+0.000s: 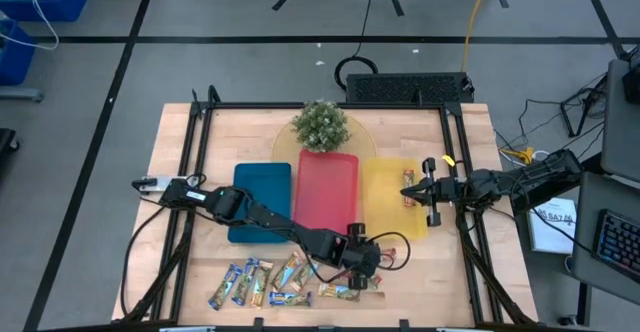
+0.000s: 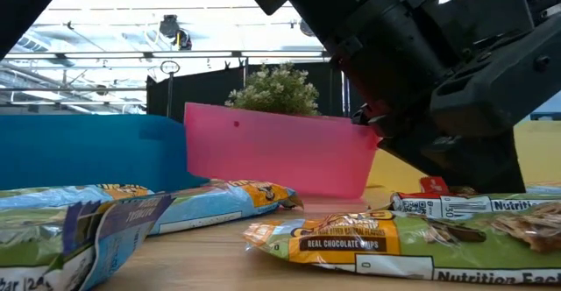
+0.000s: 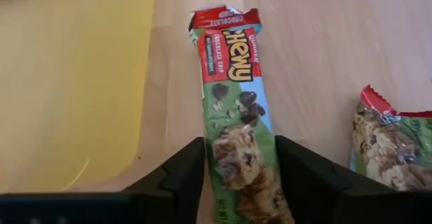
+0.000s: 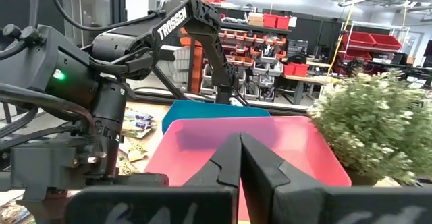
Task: Pick and place Granola Bars by type
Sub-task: Put the top red granola bar into the yellow bin
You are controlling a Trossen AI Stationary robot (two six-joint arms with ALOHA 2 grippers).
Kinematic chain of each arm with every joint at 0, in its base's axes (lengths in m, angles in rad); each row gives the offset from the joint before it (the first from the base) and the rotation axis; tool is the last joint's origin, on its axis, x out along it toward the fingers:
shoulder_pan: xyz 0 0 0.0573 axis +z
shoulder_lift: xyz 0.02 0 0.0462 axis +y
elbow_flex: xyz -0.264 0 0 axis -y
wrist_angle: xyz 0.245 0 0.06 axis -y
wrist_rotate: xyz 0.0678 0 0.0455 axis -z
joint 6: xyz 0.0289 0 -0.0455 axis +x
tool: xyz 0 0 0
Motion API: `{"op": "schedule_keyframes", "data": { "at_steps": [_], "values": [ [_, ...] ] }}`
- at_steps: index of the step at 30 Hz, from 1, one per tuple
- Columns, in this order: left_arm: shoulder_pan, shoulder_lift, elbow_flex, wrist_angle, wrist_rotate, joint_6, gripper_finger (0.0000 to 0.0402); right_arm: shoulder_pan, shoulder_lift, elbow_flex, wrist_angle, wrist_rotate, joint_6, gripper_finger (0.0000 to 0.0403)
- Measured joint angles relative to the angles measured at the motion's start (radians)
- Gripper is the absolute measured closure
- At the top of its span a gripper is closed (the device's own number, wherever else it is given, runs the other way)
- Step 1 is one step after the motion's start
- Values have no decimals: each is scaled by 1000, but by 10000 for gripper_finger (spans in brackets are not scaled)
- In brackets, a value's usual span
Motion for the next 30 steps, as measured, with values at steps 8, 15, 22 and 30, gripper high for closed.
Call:
{"op": "schedule_keyframes", "data": {
  "at_steps": [8, 15, 22, 30],
  "values": [
    [1, 2, -1, 38, 33, 0, 302, 0, 0, 0, 0, 0, -3, 403],
    [-1, -7, -3, 41, 41, 17, 303, 0, 0, 0, -10, 0, -4, 403],
    [-13, -45, -5, 16, 49, 21, 320, 0, 0, 0, -11, 0, -4, 403],
    [-17, -68, -4, 43, 51, 31, 321, 0, 0, 0, -19, 0, -4, 403]
  ]
}}
